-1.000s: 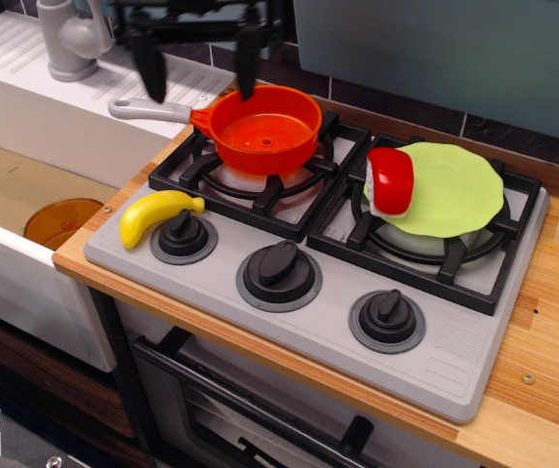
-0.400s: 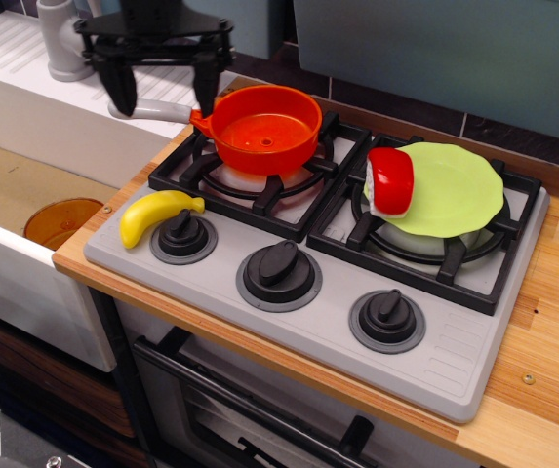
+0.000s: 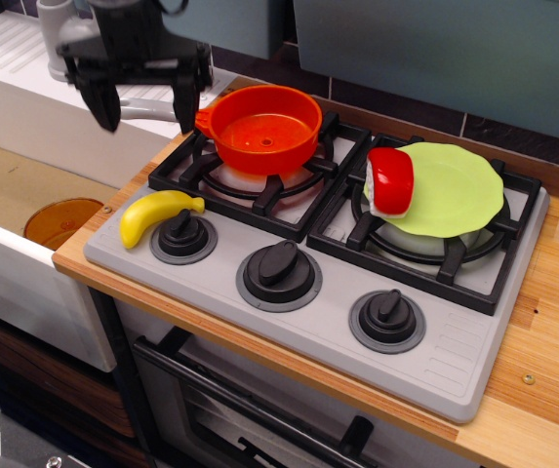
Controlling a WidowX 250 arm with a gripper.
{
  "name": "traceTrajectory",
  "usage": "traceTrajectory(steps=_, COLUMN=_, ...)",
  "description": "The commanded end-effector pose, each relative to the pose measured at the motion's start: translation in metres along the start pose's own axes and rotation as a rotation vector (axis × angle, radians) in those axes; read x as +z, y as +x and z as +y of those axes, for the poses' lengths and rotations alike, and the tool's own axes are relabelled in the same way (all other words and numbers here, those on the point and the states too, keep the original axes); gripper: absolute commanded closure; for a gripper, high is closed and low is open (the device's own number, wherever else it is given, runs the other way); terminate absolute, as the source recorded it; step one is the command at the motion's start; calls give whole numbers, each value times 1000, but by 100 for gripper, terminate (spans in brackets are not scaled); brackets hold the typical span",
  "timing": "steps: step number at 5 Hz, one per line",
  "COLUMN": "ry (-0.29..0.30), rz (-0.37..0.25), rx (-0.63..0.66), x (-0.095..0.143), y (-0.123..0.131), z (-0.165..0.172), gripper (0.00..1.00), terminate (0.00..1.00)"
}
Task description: End effector transition from object to object
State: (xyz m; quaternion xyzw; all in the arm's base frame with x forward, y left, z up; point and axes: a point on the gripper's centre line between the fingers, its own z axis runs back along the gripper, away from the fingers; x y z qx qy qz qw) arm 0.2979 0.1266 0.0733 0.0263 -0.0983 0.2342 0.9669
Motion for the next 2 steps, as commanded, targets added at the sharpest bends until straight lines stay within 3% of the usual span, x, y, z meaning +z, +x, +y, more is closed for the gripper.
traceTrajectory(steps=1, ry=8, rz=-30, rx=43, x=-21, y=-1, z=2, gripper=0, terminate=0)
traceTrajectory(steps=2, ry=8, rz=-20, rx=76, x=-32, y=-13, z=-4, gripper=0, terminate=100)
